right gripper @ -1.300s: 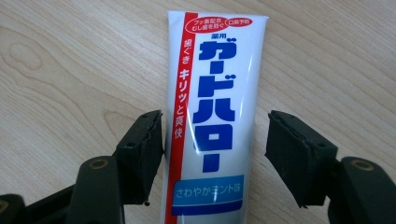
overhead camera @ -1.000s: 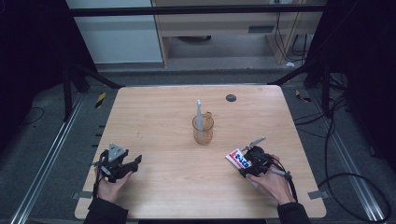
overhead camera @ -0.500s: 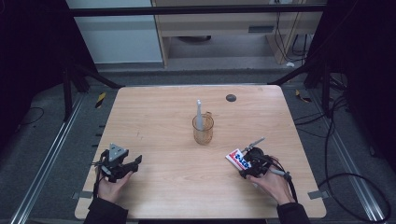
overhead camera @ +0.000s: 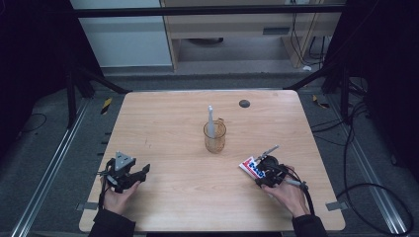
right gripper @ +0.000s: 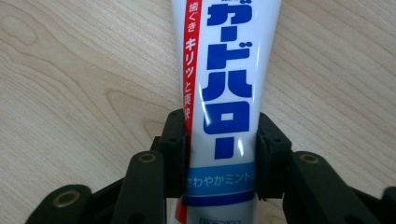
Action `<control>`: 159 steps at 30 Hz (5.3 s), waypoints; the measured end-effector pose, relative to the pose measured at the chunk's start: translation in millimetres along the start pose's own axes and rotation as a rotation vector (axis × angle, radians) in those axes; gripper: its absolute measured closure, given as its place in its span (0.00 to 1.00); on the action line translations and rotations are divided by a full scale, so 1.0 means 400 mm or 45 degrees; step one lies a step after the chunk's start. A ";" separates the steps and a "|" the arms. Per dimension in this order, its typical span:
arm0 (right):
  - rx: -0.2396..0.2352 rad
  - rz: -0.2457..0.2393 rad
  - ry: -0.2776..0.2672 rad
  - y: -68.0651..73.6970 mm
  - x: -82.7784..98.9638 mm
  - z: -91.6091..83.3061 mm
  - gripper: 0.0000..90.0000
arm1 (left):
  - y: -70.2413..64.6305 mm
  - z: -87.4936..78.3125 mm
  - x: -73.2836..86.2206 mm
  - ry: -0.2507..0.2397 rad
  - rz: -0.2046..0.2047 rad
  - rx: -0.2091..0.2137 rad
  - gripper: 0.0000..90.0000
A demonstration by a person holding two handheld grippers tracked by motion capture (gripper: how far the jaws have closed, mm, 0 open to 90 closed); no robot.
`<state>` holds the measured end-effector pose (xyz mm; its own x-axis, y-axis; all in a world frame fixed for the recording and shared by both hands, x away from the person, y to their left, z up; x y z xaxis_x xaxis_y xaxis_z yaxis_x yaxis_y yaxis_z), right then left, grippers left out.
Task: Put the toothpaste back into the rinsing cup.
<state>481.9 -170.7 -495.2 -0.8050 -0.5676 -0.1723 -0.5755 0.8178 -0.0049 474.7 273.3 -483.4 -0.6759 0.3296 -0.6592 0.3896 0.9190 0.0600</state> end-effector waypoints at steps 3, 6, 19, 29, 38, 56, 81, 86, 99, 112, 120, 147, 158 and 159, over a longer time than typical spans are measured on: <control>-0.021 0.003 -0.005 0.000 0.001 -0.004 0.72 | -0.001 0.000 -0.001 0.000 0.004 -0.002 0.44; -0.058 0.006 -0.015 0.002 0.002 -0.007 0.73 | 0.001 -0.002 -0.001 -0.005 -0.002 -0.004 0.44; -0.142 0.078 -0.348 -0.008 0.004 -0.079 0.76 | 0.002 -0.004 -0.001 -0.010 -0.007 -0.010 0.44; -0.149 0.180 -0.675 -0.025 -0.019 -0.145 0.76 | 0.005 -0.006 -0.002 -0.023 -0.028 -0.022 0.44; -0.134 0.273 -0.948 -0.043 -0.073 -0.215 0.76 | 0.008 -0.006 -0.001 -0.028 -0.035 -0.025 0.44; -0.082 0.366 -1.297 -0.025 -0.208 -0.236 0.76 | 0.012 -0.008 -0.001 -0.039 -0.047 -0.034 0.45; -0.083 0.360 -1.459 -0.005 -0.375 -0.177 0.75 | 0.016 -0.007 -0.002 -0.053 -0.054 -0.043 0.45; -0.106 0.354 -1.457 0.006 -0.390 -0.159 0.75 | 0.017 -0.007 -0.002 -0.052 -0.055 -0.043 0.45; -0.147 0.320 -1.384 0.041 -0.429 -0.093 0.75 | 0.018 -0.009 -0.002 -0.055 -0.053 -0.044 0.45; -0.140 0.316 -1.306 0.044 -0.434 -0.054 0.73 | 0.016 -0.006 -0.001 -0.051 -0.051 -0.040 0.45; -0.128 0.297 -1.243 0.046 -0.430 -0.035 0.71 | 0.015 -0.006 -0.002 -0.048 -0.047 -0.041 0.45; -0.048 0.085 -1.008 0.054 -0.361 -0.080 0.56 | 0.012 -0.006 0.001 -0.038 -0.042 -0.039 0.46; -0.122 0.080 -0.910 0.030 -0.261 -0.128 0.23 | 0.010 0.000 0.004 -0.012 -0.037 -0.016 0.45; -0.130 0.087 -0.903 0.023 -0.248 -0.130 0.21 | 0.010 0.001 0.004 -0.006 -0.036 -0.014 0.45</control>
<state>548.9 -111.8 -427.1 -0.5723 -0.2888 -0.7675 -0.5658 0.8165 0.1147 475.4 277.5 -484.7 -0.6836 0.3028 -0.6641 0.3637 0.9302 0.0497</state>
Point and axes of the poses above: each handheld gripper's, and its own axes: z roughly forward along the jaws, x roughly out of its underside, y roughly to its left, the point moved 3 cm from there along z, roughly forward along the jaws, and after that the axes turned 12 degrees about y, right-handed, at the moved point
